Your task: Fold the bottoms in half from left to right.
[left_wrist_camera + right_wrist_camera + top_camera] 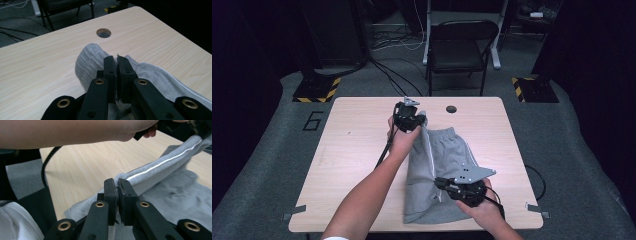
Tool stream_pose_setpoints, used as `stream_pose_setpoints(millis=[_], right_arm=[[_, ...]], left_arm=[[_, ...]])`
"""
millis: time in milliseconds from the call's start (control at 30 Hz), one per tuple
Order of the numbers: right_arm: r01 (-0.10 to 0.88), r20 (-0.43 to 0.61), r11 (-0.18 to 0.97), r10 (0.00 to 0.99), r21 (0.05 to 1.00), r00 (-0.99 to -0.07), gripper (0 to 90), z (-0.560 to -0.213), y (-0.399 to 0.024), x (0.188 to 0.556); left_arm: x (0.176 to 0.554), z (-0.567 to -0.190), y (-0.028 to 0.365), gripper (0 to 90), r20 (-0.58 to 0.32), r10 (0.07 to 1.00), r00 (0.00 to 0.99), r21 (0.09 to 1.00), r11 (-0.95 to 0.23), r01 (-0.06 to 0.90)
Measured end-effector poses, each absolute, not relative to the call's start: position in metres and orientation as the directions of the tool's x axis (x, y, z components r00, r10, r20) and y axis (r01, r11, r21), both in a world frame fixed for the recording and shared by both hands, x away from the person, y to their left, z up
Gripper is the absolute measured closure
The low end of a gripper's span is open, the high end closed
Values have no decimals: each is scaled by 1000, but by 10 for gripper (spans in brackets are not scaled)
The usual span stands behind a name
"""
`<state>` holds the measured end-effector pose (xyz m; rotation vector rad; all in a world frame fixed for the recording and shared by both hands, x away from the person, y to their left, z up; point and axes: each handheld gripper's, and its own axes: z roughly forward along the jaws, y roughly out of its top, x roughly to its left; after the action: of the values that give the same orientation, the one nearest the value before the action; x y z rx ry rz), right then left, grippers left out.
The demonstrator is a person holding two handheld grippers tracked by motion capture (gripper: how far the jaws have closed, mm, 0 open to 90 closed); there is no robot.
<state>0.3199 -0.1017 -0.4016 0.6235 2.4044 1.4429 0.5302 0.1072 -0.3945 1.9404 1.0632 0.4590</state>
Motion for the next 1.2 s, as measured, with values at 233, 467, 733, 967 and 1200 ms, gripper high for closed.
stream_pose_setpoints(millis=[233, 467, 733, 967, 1200], right_arm=[[269, 2, 395, 559, 878, -829, 858, -405, -131, 318], [307, 10, 368, 627, 878, -779, 858, -407, -160, 312], [390, 42, 351, 696, 851, -717, 859, -421, -192, 311], [473, 89, 324, 744, 819, -663, 858, -445, -211, 315], [528, 80, 350, 773, 774, -629, 856, -461, -218, 320]], left_arm=[[536, -403, 78, 866, -84, 815, 573, 825, -266, 499], [542, -400, 53, 866, -101, 793, 601, 839, -257, 480], [554, -410, 15, 864, -91, 765, 638, 822, -304, 482], [561, -436, -5, 863, -92, 765, 638, 792, -332, 512], [565, -453, -16, 861, -81, 765, 639, 772, -358, 525]])
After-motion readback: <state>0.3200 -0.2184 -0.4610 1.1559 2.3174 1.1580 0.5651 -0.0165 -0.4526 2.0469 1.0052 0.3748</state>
